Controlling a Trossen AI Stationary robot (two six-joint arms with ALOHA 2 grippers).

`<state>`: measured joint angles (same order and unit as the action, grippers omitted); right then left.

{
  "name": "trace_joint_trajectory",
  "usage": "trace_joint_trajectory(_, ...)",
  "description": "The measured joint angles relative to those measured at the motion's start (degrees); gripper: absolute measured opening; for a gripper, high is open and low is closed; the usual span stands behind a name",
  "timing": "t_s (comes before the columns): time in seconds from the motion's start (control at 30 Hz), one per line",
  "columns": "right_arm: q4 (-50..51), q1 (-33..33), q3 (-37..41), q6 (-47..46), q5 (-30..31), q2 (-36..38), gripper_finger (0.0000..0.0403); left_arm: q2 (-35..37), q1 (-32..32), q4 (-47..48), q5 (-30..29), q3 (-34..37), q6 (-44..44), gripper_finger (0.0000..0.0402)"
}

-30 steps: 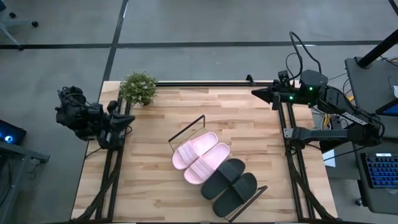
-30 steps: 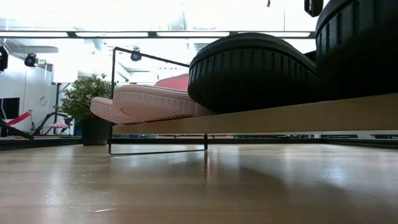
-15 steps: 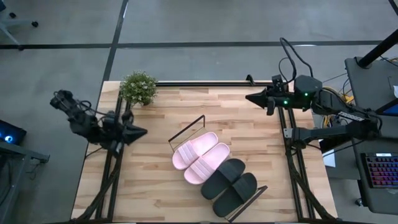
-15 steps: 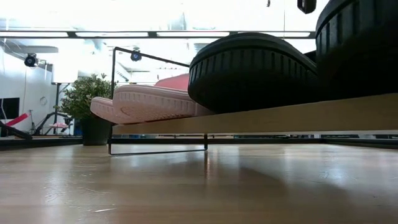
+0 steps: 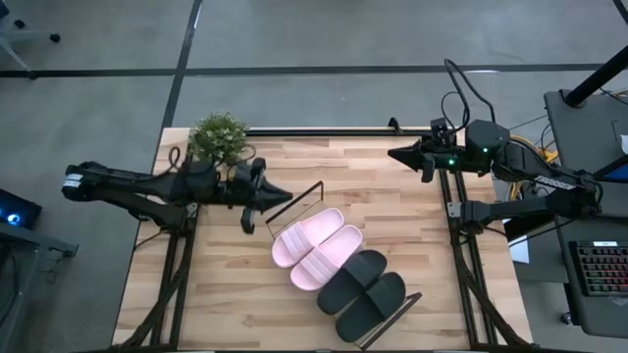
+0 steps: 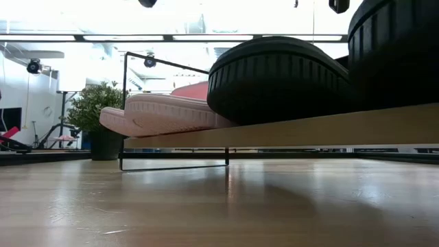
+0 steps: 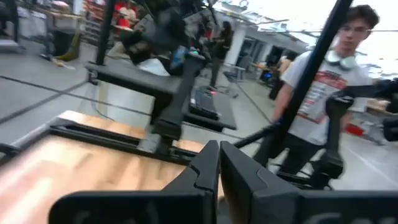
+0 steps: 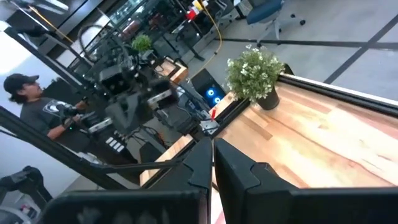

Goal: Pick and place slides into the shelf
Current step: Return to Home Position

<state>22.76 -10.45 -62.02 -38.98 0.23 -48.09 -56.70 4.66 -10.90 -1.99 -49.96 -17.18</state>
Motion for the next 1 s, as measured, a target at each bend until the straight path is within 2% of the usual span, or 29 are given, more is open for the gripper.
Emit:
trace_joint_trajectory(0.2, 1.06, -0.01, 0.18, 1.89, 0.0, 0.04, 0.0008, 3.61, -6.05, 10.04, 2.93, -2.99, 1.78, 0.0)
trace_joint_trajectory(0.37, 0.51, -0.01, 0.8, 4.38, -0.66, -0.07, 0.0008, 8.3, -7.36, 18.02, 3.11, -2.76, 2.78, 0.0)
trace_joint_trajectory(0.5, -2.59, -0.01, 2.25, 6.45, -2.81, 0.43, 0.0008, 11.33, -7.73, 19.25, 1.58, -1.12, 4.06, 0.0)
trace_joint_trajectory(0.73, -17.25, -0.01, 10.38, 11.03, -9.43, 3.77, 0.0008, 15.36, -7.8, 22.84, -1.66, 1.05, 4.22, 0.0)
trace_joint_trajectory(0.9, -27.72, 0.05, 18.38, 13.92, -10.76, 7.12, 0.0008, 17.35, -7.82, 26.76, -2.67, 1.19, 5.59, 0.0)
trace_joint_trajectory(1.0, -28.98, 0.05, 22.13, 13.91, -10.23, 9.12, 0.0008, 19.21, -7.82, 26.93, -3.27, 2.34, 5.82, 0.0)
